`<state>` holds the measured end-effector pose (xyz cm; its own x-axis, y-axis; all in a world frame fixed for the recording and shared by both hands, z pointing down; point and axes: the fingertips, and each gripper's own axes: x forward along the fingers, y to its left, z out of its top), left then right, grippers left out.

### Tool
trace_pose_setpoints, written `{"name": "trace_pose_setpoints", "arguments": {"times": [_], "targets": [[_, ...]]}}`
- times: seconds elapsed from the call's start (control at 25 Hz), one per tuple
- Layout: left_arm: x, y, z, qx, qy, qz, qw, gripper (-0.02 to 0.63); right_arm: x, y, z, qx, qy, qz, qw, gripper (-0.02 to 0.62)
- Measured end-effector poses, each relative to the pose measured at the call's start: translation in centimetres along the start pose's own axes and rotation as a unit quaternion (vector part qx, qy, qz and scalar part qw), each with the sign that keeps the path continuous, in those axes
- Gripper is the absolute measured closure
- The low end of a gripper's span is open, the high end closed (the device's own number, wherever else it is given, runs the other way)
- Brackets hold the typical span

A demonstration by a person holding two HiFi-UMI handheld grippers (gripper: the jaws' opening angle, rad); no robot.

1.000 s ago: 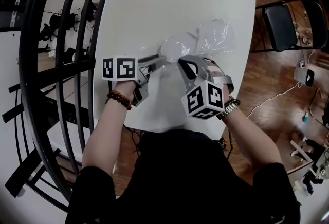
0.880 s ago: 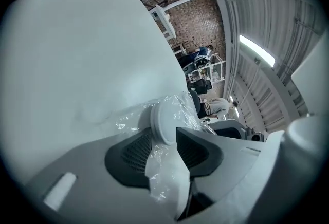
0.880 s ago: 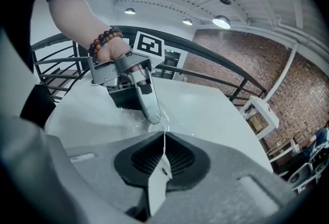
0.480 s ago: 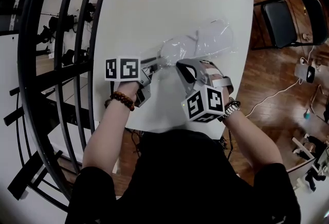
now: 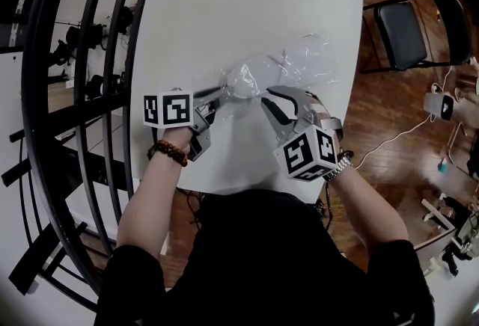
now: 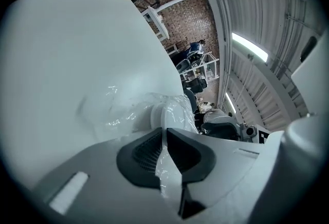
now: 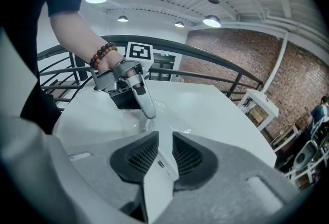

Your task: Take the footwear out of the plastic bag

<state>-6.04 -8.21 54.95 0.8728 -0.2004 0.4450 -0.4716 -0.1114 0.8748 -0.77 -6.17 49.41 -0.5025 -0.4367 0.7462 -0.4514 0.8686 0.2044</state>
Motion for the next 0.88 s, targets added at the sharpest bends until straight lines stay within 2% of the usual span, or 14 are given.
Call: {"name": "trace_pose_setpoints", "arguments": {"times": [0.24, 0.48, 0.64, 0.88], "targets": [[-0.2, 0.0, 0.0, 0.003, -0.002, -0.004, 1.0, 0.561, -0.7, -3.8, -3.4, 0.036, 0.038, -0.046, 0.998, 0.529], [-1.4, 0.7, 0.0, 0.001, -0.005, -0.007, 1.0, 0.565, 0.0, -8.7, -7.5, 0.086, 0.082, -0.11, 0.987, 0.529], [-1.9, 0.8, 0.3, -0.002, -0.013, -0.01, 0.9999, 0.566, 0.4, -10.3, -10.3, 0.131, 0.115, -0.112, 0.978, 0.529], [-2.5, 0.6, 0.8, -0.008, -0.024, -0.012, 0.9996, 0.566, 0.0, -10.9, -10.9, 0.146, 0.118, -0.119, 0.975, 0.531]]}}
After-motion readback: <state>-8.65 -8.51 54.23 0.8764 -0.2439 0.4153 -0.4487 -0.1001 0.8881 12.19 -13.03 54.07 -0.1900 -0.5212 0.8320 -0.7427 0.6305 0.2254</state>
